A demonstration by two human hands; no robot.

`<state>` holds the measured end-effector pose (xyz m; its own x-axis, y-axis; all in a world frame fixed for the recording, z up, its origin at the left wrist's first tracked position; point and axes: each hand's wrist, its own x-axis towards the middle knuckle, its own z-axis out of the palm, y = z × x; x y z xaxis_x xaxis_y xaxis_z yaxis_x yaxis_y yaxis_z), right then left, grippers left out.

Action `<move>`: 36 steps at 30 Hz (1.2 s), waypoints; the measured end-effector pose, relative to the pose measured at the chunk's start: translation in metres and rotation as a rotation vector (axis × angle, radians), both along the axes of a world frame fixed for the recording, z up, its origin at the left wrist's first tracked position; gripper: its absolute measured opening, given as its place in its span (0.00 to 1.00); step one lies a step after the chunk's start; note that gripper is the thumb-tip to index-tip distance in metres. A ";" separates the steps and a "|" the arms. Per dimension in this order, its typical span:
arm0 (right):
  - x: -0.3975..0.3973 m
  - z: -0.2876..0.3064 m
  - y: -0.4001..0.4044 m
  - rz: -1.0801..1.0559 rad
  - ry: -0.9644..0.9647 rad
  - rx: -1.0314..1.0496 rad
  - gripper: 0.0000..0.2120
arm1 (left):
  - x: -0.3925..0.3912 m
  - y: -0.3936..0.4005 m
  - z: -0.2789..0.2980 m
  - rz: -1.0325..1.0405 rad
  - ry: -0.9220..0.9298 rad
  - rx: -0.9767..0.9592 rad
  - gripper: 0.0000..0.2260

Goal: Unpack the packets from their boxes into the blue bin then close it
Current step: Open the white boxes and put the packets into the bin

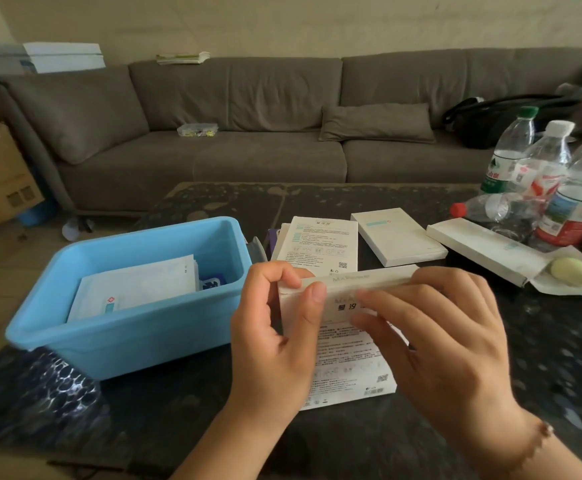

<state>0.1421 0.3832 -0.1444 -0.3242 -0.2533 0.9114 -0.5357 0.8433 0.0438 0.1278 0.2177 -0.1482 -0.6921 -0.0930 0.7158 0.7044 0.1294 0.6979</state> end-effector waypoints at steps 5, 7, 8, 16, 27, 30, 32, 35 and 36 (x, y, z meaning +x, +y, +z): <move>0.002 0.000 -0.001 -0.046 0.020 0.027 0.07 | 0.000 0.000 -0.002 0.009 -0.020 0.013 0.06; 0.003 0.001 0.000 -0.052 0.028 0.047 0.08 | 0.000 0.000 -0.003 0.014 -0.029 0.012 0.05; 0.004 0.001 0.000 -0.052 0.033 0.059 0.08 | -0.001 0.000 -0.003 0.015 -0.035 0.011 0.05; 0.015 -0.001 -0.014 -0.171 0.069 0.199 0.10 | 0.001 0.005 -0.002 0.010 -0.111 0.057 0.10; 0.018 -0.042 -0.039 -0.308 -0.044 0.341 0.11 | -0.004 0.007 -0.003 -0.006 -0.239 0.026 0.22; 0.021 -0.048 -0.028 -0.171 -0.194 0.277 0.16 | -0.007 0.001 -0.006 -0.016 -0.249 -0.073 0.23; 0.025 -0.033 -0.014 -0.047 -0.284 0.023 0.19 | -0.009 -0.002 -0.008 -0.038 -0.300 -0.105 0.26; 0.023 -0.023 0.010 -0.051 -0.502 -0.371 0.13 | -0.013 -0.004 -0.009 -0.026 -0.302 -0.146 0.28; 0.020 -0.024 0.015 -0.108 -0.705 -0.430 0.15 | -0.014 -0.003 -0.010 -0.035 -0.311 -0.122 0.27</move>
<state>0.1616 0.3981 -0.1682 -0.8580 0.1363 0.4952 -0.2314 0.7581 -0.6097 0.1134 0.2146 -0.1577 -0.8803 0.0078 0.4743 0.4657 0.2051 0.8609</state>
